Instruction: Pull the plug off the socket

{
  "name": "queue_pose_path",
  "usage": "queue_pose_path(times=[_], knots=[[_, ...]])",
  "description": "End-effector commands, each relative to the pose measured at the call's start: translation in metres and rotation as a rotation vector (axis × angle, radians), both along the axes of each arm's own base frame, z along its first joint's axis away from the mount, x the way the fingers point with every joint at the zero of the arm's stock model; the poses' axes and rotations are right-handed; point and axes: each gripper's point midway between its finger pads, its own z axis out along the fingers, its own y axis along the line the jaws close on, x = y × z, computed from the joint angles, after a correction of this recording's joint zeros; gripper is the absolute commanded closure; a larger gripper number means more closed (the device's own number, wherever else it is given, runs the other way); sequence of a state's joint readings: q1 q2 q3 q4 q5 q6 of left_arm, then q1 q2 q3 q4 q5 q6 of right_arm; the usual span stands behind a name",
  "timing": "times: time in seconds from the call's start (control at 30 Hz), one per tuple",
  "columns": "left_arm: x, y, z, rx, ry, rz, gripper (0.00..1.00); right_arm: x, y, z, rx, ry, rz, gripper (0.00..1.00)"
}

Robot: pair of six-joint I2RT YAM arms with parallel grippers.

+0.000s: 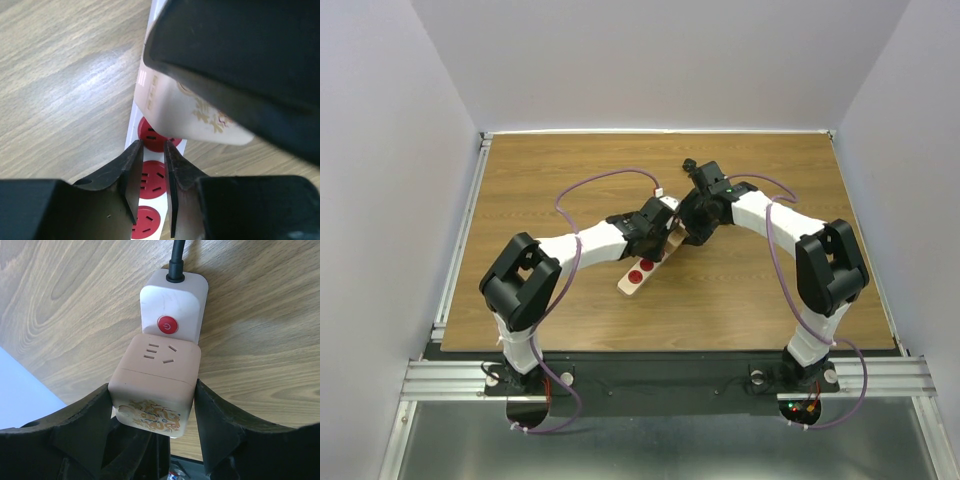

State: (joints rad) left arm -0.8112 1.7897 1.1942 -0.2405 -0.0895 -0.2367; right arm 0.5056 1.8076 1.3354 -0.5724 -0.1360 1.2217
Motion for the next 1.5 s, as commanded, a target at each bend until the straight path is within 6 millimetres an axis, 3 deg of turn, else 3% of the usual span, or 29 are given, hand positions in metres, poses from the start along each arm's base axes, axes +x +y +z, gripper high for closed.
queue_pose_path(times=[0.0, 0.47, 0.63, 0.77, 0.8, 0.9, 0.93, 0.97, 1.0, 1.07, 1.47], knots=[[-0.029, 0.010, -0.019, 0.045, 0.087, -0.040, 0.66, -0.015, 0.016, -0.017, 0.017, 0.069, 0.051, 0.46], [-0.045, 0.031, -0.033, 0.068, 0.082, -0.051, 0.62, -0.014, 0.018, -0.018, 0.025, 0.077, 0.053, 0.45], [-0.049, 0.037, -0.056, 0.089, 0.095, -0.048, 0.63, -0.015, 0.020, -0.017, 0.029, 0.078, 0.058, 0.45], [-0.063, 0.049, -0.086, 0.100, 0.173, -0.029, 0.66, -0.012, 0.022, -0.012, 0.042, 0.068, 0.064, 0.48], [-0.064, 0.047, -0.088, 0.091, 0.177, -0.027, 0.66, -0.012, 0.023, -0.011, 0.047, 0.070, 0.067, 0.50], [-0.061, 0.046, -0.090, 0.074, 0.172, -0.009, 0.71, -0.013, 0.026, -0.009, 0.057, 0.072, 0.076, 0.68], [-0.061, 0.046, -0.095, 0.078, 0.187, -0.005, 0.74, -0.014, 0.027, -0.008, 0.065, 0.072, 0.081, 0.77], [-0.061, 0.047, -0.097, 0.082, 0.194, -0.003, 0.82, -0.014, 0.028, -0.006, 0.068, 0.071, 0.085, 0.96], [-0.060, 0.048, -0.099, 0.093, 0.202, -0.004, 0.88, -0.014, 0.028, -0.002, 0.079, 0.066, 0.088, 0.99], [-0.058, 0.049, -0.105, 0.103, 0.224, 0.007, 1.00, -0.013, 0.030, 0.005, 0.089, 0.054, 0.094, 1.00], [-0.070, 0.047, -0.124, 0.153, 0.302, -0.012, 1.00, -0.003, 0.046, 0.043, 0.174, -0.004, 0.127, 0.99]])
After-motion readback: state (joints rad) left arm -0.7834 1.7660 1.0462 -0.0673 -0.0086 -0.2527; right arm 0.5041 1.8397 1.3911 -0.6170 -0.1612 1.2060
